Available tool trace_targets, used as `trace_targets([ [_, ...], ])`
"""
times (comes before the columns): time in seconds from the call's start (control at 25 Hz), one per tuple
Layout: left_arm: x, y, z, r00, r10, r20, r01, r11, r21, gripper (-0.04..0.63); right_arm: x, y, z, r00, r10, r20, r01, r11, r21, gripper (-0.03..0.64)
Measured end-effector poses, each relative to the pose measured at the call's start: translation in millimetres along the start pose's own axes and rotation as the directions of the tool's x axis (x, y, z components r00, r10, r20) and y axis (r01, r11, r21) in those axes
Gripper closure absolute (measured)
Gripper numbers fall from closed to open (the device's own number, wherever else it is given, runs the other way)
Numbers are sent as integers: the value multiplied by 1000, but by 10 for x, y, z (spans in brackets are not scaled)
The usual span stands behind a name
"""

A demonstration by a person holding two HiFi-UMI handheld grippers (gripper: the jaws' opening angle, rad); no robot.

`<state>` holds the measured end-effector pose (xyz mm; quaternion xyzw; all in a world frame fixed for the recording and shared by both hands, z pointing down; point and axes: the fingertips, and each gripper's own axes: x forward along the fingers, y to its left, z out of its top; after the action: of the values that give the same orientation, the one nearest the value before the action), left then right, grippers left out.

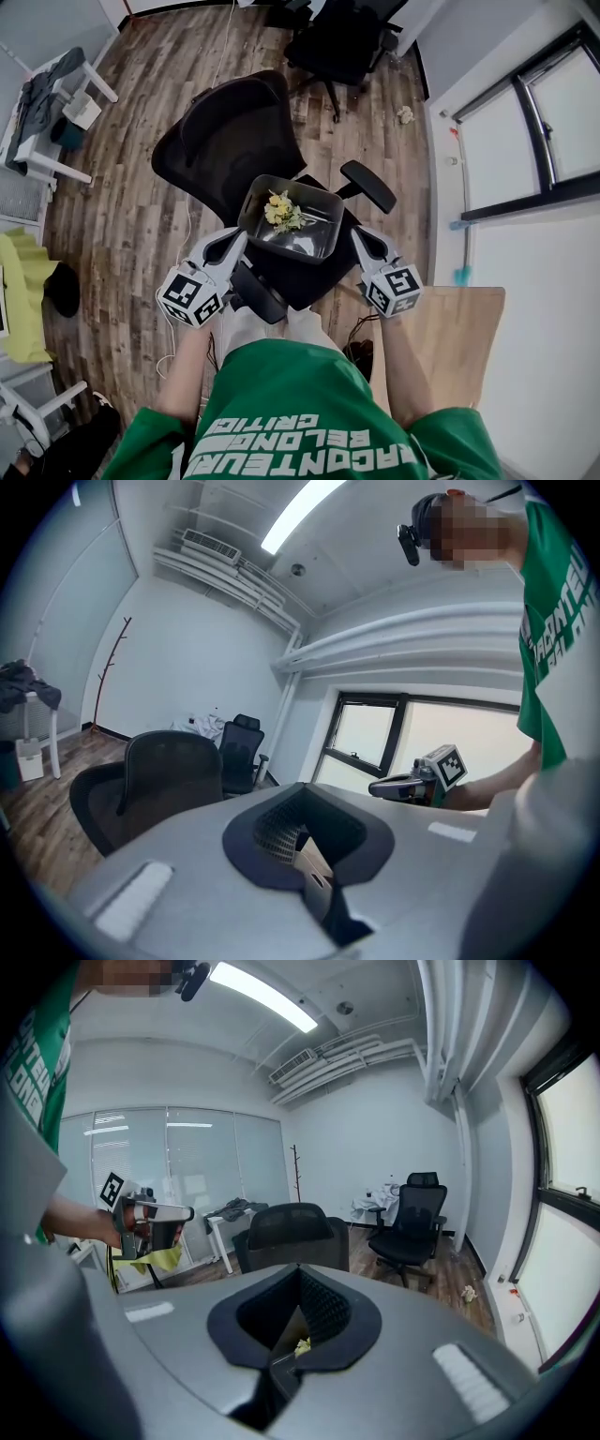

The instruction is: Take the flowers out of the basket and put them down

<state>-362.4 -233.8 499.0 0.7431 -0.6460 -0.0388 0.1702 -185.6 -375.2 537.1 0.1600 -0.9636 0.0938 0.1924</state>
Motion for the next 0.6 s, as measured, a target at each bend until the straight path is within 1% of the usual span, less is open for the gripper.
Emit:
trace_targets([
  [0.24, 112, 154, -313, 998, 8, -61, -10, 999, -32, 577, 296, -50, -359, 996, 30, -90, -29, 1000, 9, 611],
  [0.44, 174, 297, -495, 996, 18, -84, -23, 998, -59, 577, 569, -35, -626, 986, 65, -151, -64, 998, 14, 611],
  [0.6, 222, 330, -679, 994, -1, -109, -8, 997, -83, 577, 741, 1, -836, 977, 93, -190, -87, 995, 37, 611],
])
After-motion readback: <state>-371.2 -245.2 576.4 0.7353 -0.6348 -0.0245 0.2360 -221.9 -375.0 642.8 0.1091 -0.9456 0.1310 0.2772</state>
